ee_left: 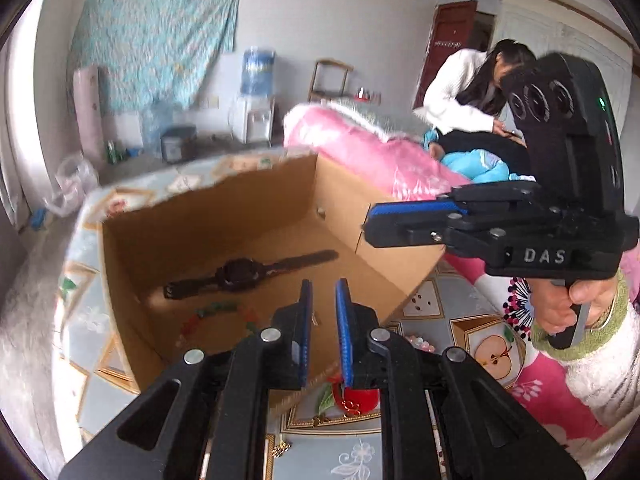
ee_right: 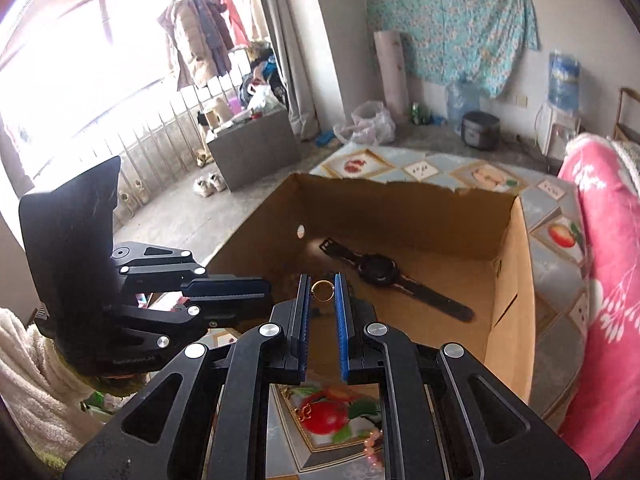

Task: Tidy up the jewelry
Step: 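Lift the gold piece with the right tool and carry it over the box, then open the right tool to drop the gold piece into the box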

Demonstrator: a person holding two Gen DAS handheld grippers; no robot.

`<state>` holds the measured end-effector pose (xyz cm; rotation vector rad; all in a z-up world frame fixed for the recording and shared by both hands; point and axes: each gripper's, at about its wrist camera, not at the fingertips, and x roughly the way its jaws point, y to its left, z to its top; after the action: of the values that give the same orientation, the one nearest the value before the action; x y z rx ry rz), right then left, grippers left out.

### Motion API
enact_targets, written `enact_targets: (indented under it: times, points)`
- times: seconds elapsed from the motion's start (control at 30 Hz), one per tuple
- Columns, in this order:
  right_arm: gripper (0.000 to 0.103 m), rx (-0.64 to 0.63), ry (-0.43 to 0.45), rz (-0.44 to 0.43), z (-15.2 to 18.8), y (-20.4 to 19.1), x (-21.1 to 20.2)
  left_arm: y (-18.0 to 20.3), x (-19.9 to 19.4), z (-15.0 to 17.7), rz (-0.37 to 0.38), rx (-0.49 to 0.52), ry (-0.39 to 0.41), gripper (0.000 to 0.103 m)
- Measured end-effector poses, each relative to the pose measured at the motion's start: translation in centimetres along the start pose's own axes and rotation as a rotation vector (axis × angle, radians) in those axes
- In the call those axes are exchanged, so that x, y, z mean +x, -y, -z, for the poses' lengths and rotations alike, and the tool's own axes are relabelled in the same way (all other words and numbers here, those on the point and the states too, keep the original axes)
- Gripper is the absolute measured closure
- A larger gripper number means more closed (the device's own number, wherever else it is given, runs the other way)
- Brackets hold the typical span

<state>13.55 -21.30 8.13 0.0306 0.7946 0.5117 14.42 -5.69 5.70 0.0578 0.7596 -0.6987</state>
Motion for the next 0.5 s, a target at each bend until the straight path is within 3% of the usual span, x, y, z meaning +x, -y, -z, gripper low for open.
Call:
enact_targets:
  times: [0.1, 0.2, 0.5]
  points:
    - [0.093, 0.057, -0.139, 0.004, -0.8, 2.3, 3.6, -1.5, 3.3, -0.6, 0.013, -0.084, -0.105, 0.092]
    - [0.093, 0.081, -0.225, 0.004, -1.4, 3.7, 6.2, -2.0, 5.0, -0.3, -0.014, -0.102, -0.145, 0.092]
    - [0.091, 0.109, -0.287, 0.039, -2.3, 5.1, 8.0, -2.9, 4.9, -0.1, -0.044, -0.142, -0.145, 0.092]
